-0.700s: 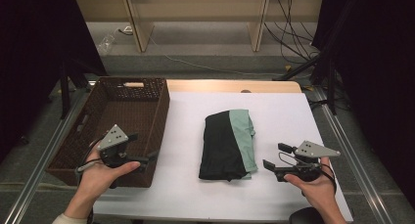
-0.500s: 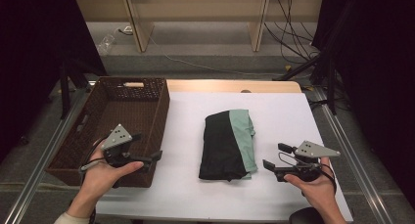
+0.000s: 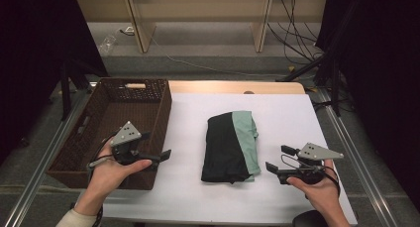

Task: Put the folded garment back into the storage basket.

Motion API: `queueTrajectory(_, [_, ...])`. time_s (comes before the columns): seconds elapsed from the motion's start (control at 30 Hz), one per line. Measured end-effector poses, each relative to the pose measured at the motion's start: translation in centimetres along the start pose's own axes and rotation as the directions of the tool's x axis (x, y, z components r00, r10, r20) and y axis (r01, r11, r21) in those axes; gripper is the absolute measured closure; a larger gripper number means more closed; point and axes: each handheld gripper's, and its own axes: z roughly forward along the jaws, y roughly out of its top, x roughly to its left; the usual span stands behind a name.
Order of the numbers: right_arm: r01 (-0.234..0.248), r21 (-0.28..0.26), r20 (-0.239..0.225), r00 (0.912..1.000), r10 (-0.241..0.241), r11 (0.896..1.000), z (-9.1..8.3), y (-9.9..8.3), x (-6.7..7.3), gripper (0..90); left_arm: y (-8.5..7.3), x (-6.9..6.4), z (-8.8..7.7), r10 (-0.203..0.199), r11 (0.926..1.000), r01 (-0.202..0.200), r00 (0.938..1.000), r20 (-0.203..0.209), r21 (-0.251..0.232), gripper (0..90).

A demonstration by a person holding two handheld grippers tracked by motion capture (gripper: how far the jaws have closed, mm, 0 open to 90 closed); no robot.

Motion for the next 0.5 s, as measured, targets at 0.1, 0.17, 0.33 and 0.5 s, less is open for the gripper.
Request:
queueTrajectory(0.1, [-0.002, -0.004, 0.001, 1.0, 0.002, 1.0, 0.0, 0.0, 0.0, 15.8, 0.3, -0.2, 0.3, 0.006, 1.0, -0.006, 0.9999, 0.009, 0.0, 3.0])
queueTrajectory(0.17, [0.002, -0.002, 0.002, 1.0, -0.002, 1.0, 0.0, 0.0, 0.0, 15.9, 0.4, -0.3, 0.4, 0.01, 0.9999, -0.01, 0.9999, 0.011, 0.001, 3.1])
queueTrajectory(0.33, [0.001, -0.001, 0.003, 1.0, -0.001, 1.0, 0.0, 0.0, 0.0, 15.8, 1.2, -1.0, 1.2, 0.03, 0.9995, -0.03, 0.9991, 0.03, 0.005, 3.1])
queueTrajectory(0.5, [0.003, -0.001, 0.005, 1.0, -0.003, 1.0, 0.0, 0.0, 0.0, 15.8, 1.7, -1.5, 1.9, 0.046, 0.9989, -0.046, 0.9979, 0.045, 0.006, 3.6])
